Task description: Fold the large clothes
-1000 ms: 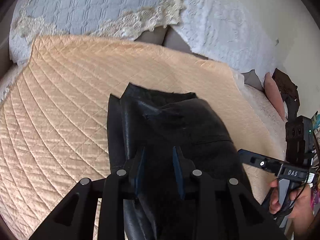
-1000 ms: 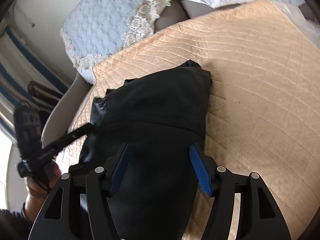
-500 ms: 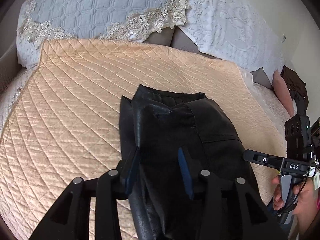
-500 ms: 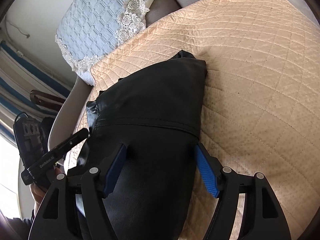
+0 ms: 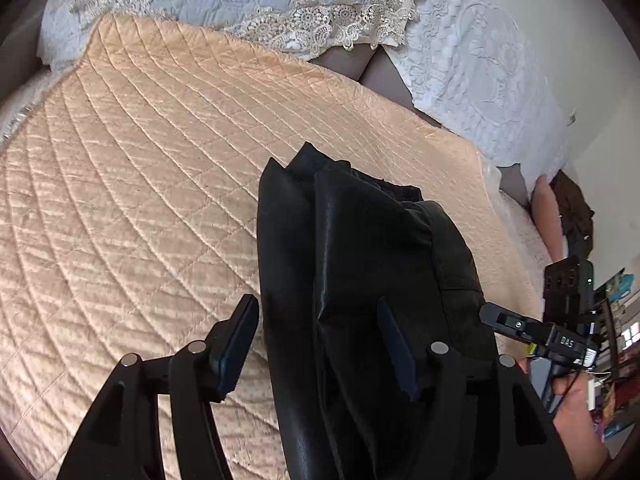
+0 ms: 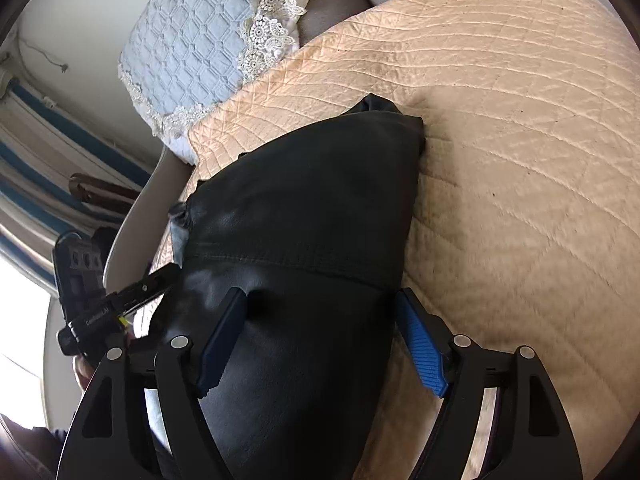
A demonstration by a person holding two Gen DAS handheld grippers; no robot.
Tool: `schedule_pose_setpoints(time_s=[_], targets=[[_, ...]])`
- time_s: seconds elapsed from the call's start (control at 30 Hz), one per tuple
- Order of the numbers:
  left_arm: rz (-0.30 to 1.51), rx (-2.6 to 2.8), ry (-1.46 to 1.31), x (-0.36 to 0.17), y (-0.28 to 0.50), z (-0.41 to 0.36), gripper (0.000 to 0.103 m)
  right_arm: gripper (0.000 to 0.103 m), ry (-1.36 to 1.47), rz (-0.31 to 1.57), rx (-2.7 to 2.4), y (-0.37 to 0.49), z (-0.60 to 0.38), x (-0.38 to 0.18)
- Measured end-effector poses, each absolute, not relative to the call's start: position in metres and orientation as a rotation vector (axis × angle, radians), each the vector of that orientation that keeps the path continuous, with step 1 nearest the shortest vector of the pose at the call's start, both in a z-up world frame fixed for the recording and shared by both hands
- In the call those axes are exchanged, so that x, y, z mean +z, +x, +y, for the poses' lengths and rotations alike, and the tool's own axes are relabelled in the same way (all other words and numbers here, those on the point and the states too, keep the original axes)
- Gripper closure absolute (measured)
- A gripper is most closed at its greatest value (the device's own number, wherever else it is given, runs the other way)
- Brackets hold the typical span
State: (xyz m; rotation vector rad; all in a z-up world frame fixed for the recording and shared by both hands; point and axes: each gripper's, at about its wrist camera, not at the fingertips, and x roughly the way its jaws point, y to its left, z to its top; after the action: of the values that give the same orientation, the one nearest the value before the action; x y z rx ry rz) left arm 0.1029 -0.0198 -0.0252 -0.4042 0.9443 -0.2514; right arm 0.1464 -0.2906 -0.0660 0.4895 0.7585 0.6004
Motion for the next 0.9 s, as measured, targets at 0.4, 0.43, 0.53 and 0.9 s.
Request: schedule_pose_setpoints(time_s=[0.4,0.43,0.53,0.9], targets=[[0.933,-0.215,-0.35,-0.023,0.101,-0.036,0.034,0.024,0.474,0.777,0.644,0.146,-0.287,-0.068],[0.934,-0.213,-0.343,-0.024,0.101,-0.037,0.034,0.024,0.475,0.775,0.64,0.147,-0.287,-0.068],[0.941,-0.217,-0.342,-0.028,0.104,-0.038,0.034,0.024,0.475,0.768,0.627,0.149,-0.286,-0.067],[0.948,-0.251,-0.348,-0.034,0.111,-0.039,0.033,0.026,0.483,0.777,0.622,0.154,-0.287,-0.065]])
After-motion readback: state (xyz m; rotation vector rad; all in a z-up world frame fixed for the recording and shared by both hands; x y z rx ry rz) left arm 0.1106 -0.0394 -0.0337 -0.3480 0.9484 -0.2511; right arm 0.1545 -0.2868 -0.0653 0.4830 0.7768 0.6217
